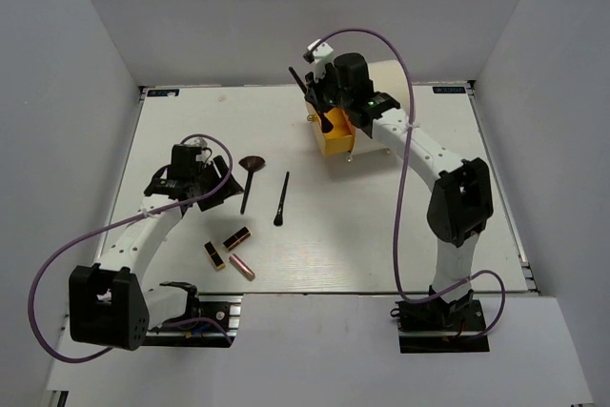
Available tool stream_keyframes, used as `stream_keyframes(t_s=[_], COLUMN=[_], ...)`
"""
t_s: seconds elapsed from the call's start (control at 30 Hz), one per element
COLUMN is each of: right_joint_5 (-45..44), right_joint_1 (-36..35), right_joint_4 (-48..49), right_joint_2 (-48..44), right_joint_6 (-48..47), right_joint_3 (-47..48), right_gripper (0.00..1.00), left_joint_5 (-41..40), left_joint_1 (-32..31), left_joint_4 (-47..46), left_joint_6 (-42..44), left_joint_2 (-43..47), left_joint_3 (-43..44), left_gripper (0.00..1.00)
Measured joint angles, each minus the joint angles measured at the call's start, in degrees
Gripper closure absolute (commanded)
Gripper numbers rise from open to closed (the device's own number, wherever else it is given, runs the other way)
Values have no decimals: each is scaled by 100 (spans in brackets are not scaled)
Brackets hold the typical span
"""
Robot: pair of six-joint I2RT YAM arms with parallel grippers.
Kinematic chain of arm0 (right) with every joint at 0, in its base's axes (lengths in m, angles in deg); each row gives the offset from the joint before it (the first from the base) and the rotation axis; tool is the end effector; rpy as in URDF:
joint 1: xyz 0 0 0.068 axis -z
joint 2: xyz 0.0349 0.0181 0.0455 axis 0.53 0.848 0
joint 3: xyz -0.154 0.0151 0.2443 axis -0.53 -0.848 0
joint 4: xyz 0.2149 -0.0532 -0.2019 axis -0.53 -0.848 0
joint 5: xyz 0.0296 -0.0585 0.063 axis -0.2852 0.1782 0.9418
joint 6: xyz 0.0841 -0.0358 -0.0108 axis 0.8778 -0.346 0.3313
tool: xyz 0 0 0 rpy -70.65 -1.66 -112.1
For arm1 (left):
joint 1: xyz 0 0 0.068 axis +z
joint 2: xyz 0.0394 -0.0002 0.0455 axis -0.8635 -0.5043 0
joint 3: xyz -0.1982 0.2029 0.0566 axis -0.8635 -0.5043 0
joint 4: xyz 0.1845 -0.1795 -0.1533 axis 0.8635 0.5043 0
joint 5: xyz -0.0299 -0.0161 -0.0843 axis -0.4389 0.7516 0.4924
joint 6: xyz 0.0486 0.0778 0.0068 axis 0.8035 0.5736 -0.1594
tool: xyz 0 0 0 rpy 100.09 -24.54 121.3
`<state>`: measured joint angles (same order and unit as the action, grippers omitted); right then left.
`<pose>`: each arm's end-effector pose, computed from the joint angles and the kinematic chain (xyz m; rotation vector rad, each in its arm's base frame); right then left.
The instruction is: Organize the makeup
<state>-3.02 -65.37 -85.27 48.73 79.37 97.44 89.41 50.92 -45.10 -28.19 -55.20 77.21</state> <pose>0.4557 0.3118 0.3582 -0.7564 1.7252 0.4063 0.2861 -0.0587 0.1996 -0.4640 2.4994 -0.5170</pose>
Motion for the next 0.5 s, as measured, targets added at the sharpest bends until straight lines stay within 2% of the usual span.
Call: stream_keyframes(t_s=[0.2, 0.5], right_joint_5=[-682, -1137], right_joint_1=[20, 101], right_joint_4=[581, 883], right_joint_2=[280, 280], right_joint_6=[57, 11], right_joint_3=[-94, -356], right_gripper=[100, 100], left_joint_5=[7, 31], left_joint_1=[0, 0], left_joint_4=[-2, -146], left_joint_6=[22, 46], left_joint_2=[-138, -356], left_joint_3=[0, 0], left_gripper=[26, 22])
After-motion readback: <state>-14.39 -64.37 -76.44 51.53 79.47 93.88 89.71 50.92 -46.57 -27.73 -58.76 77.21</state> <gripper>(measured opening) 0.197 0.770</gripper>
